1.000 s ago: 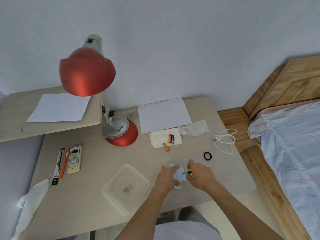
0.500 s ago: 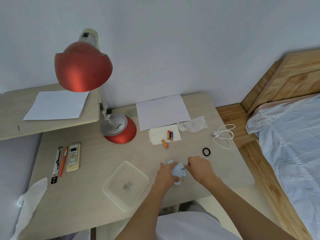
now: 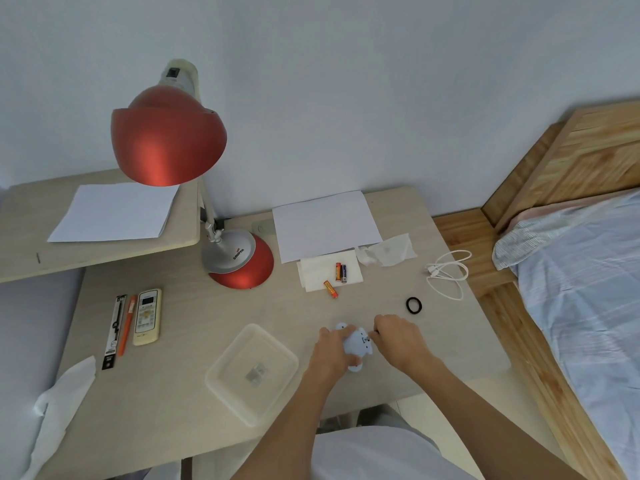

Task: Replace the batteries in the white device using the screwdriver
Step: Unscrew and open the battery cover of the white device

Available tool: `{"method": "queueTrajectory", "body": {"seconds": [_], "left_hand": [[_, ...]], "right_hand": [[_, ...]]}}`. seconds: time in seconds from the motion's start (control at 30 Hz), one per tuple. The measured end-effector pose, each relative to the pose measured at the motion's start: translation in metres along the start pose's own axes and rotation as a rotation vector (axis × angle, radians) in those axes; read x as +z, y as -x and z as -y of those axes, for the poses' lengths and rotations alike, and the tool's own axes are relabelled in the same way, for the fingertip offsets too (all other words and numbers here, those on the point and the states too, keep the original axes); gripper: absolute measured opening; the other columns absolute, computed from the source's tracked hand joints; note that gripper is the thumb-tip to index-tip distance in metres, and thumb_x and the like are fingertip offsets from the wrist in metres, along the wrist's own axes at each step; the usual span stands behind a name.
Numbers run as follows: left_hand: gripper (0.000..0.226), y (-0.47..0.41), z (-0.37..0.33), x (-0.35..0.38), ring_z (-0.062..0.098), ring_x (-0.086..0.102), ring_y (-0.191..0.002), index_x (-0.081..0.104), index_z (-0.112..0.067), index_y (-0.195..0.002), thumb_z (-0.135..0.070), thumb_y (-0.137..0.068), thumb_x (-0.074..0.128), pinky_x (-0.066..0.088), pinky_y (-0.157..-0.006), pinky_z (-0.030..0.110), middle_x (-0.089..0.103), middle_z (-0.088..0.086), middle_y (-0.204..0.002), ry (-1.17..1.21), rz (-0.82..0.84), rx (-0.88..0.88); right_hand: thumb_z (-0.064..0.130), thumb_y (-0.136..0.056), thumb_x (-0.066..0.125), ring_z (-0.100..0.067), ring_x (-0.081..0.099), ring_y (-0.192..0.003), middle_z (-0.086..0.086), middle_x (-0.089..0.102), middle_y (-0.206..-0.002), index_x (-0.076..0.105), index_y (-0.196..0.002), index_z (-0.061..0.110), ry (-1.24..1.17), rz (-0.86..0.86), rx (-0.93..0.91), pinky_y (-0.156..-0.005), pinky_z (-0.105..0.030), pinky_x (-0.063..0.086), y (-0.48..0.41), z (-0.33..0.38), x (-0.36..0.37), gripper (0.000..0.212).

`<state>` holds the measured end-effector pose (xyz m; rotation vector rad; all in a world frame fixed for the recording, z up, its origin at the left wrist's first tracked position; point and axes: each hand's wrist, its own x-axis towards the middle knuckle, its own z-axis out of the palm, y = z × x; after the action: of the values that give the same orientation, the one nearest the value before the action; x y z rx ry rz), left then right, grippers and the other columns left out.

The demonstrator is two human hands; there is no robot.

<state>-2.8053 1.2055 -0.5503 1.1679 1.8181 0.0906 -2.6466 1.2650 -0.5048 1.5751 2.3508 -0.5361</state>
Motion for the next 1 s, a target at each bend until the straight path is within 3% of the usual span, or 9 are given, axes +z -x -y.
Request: {"method": "queueTrajectory", "body": {"seconds": [0.13, 0.3, 0.4, 0.57, 0.77, 0.9, 1.0], "left_hand": [[0.081, 0.0008, 0.0001, 0.0005, 0.034, 0.054, -0.125, 0.041, -0.041, -0.158, -0.031, -0.089, 0.081, 0.046, -0.112, 0.043, 0.04, 0.01, -0.138, 0.0, 0.002, 0.005], [0.08, 0.0014, 0.0011, 0.0002, 0.033, 0.053, -0.126, 0.042, -0.04, -0.157, -0.031, -0.088, 0.082, 0.046, -0.111, 0.042, 0.041, 0.009, -0.137, 0.002, -0.008, 0.011], [0.081, 0.0002, 0.002, -0.0003, 0.033, 0.054, -0.125, 0.043, -0.041, -0.156, -0.031, -0.087, 0.083, 0.047, -0.11, 0.042, 0.041, 0.009, -0.135, 0.014, -0.001, 0.013], [0.08, -0.0003, 0.0005, 0.0004, 0.034, 0.055, -0.124, 0.044, -0.041, -0.156, -0.029, -0.087, 0.082, 0.048, -0.11, 0.043, 0.041, 0.008, -0.134, 0.003, 0.0, 0.012], [0.082, -0.0022, 0.0018, 0.0025, 0.034, 0.056, -0.121, 0.045, -0.042, -0.155, -0.028, -0.085, 0.084, 0.049, -0.108, 0.043, 0.041, 0.008, -0.13, 0.011, 0.001, 0.016], [0.082, -0.0024, 0.0021, 0.0024, 0.034, 0.056, -0.123, 0.044, -0.043, -0.155, -0.031, -0.085, 0.083, 0.049, -0.109, 0.041, 0.041, 0.007, -0.131, 0.004, -0.004, 0.019], [0.082, -0.003, 0.0019, 0.0025, 0.032, 0.056, -0.122, 0.044, -0.043, -0.155, -0.031, -0.085, 0.083, 0.049, -0.108, 0.041, 0.042, 0.007, -0.131, -0.007, -0.006, 0.016]], "right_hand": [[0.041, -0.106, 0.048, -0.027, 0.058, -0.074, -0.004, 0.061, -0.087, 0.053, -0.086, 0.014, -0.008, -0.013, 0.036, -0.064, -0.035, 0.04, 0.0015, -0.0033, 0.0002, 0.034], [0.033, -0.097, 0.057, -0.027, 0.067, -0.086, -0.002, 0.068, -0.103, 0.053, -0.107, 0.018, -0.081, 0.029, -0.034, -0.075, -0.041, 0.057, 0.0061, -0.0088, -0.0006, 0.019], [0.026, -0.099, 0.053, -0.029, 0.062, -0.084, -0.004, 0.066, -0.104, 0.054, -0.105, 0.015, -0.063, 0.053, -0.045, -0.072, -0.039, 0.049, 0.0036, -0.0082, -0.002, 0.013], [0.032, -0.102, 0.052, -0.026, 0.053, -0.076, -0.004, 0.057, -0.091, 0.051, -0.091, 0.015, -0.026, 0.035, 0.015, -0.068, -0.035, 0.041, -0.0009, -0.0022, -0.0012, 0.021], [0.041, -0.101, 0.054, -0.028, 0.064, -0.081, -0.003, 0.062, -0.089, 0.053, -0.086, 0.018, -0.043, 0.015, 0.043, -0.067, -0.036, 0.045, -0.0018, -0.0049, 0.0018, 0.028], [0.038, -0.093, 0.06, -0.025, 0.064, -0.084, -0.001, 0.066, -0.097, 0.055, -0.103, 0.02, -0.146, 0.028, 0.041, -0.075, -0.039, 0.055, 0.0025, -0.0064, 0.0012, 0.021], [0.03, -0.095, 0.057, -0.025, 0.065, -0.085, -0.002, 0.066, -0.097, 0.058, -0.101, 0.017, -0.152, 0.035, 0.039, -0.075, -0.039, 0.053, 0.0008, -0.0065, 0.0018, 0.014]]}}
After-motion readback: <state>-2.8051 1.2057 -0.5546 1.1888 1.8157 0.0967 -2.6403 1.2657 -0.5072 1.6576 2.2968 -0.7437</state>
